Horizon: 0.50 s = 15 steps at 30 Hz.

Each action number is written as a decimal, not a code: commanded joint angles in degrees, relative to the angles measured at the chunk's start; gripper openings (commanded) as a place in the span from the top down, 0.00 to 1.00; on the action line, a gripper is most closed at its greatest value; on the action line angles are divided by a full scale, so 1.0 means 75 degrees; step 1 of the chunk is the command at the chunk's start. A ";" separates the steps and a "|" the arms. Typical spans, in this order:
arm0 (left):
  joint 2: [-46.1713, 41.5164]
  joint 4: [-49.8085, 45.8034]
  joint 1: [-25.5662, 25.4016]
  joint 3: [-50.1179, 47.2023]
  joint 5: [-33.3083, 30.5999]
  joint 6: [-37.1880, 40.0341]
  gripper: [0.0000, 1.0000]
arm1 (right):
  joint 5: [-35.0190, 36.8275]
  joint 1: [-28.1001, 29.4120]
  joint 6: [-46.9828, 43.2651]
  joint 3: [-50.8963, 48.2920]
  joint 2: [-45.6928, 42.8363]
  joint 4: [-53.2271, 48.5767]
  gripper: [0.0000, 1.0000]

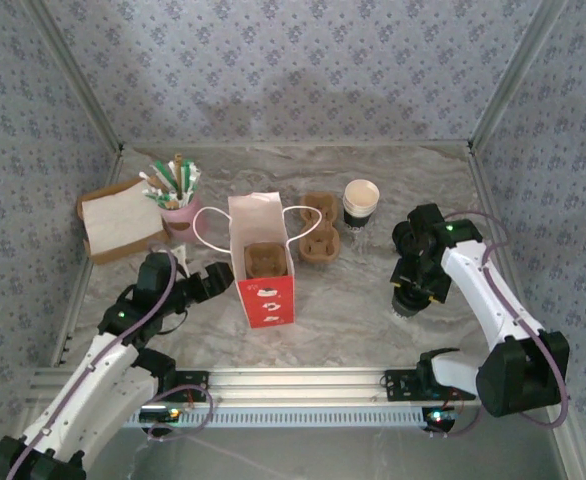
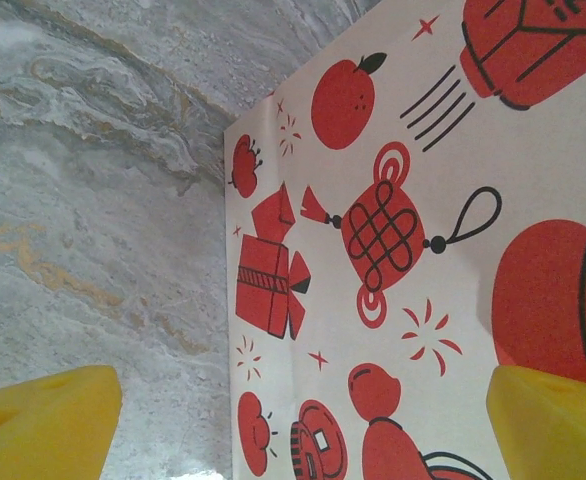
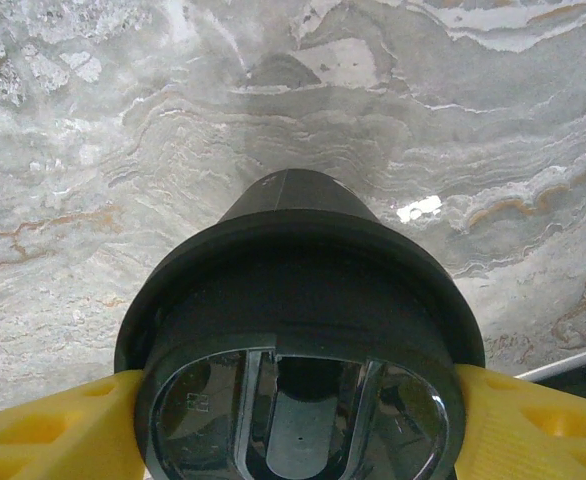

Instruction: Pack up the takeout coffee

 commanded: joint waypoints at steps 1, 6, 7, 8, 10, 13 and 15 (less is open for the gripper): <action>0.0005 0.0277 0.0041 -0.0045 0.0243 -0.0117 0.06 | 0.0114 0.0066 0.0097 0.0175 -0.0209 -0.0376 0.27; 0.0026 0.0516 0.0041 -0.0279 0.0325 -0.0302 0.07 | 0.0009 0.0132 -0.0298 0.0377 -0.0509 -0.0509 0.28; 0.0040 0.0592 0.0042 -0.0338 0.0353 -0.0348 0.07 | 0.0011 0.0160 -0.0350 0.0449 -0.0558 -0.0573 0.28; 0.0058 0.0665 0.0030 -0.0382 0.0375 -0.0392 0.07 | 0.0011 0.0182 -0.0388 0.0503 -0.0604 -0.0627 0.28; 0.0109 0.0777 -0.0014 -0.0469 0.0392 -0.0472 0.07 | 0.0038 0.0225 -0.0486 0.0631 -0.0718 -0.0749 0.28; 0.0233 0.0951 -0.0156 -0.0549 0.0340 -0.0551 0.08 | 0.0031 0.0236 -0.0578 0.0751 -0.0846 -0.0861 0.28; 0.0347 0.1077 -0.0309 -0.0564 0.0238 -0.0610 0.08 | -0.0035 0.0244 -0.0638 0.0821 -0.0889 -0.0911 0.28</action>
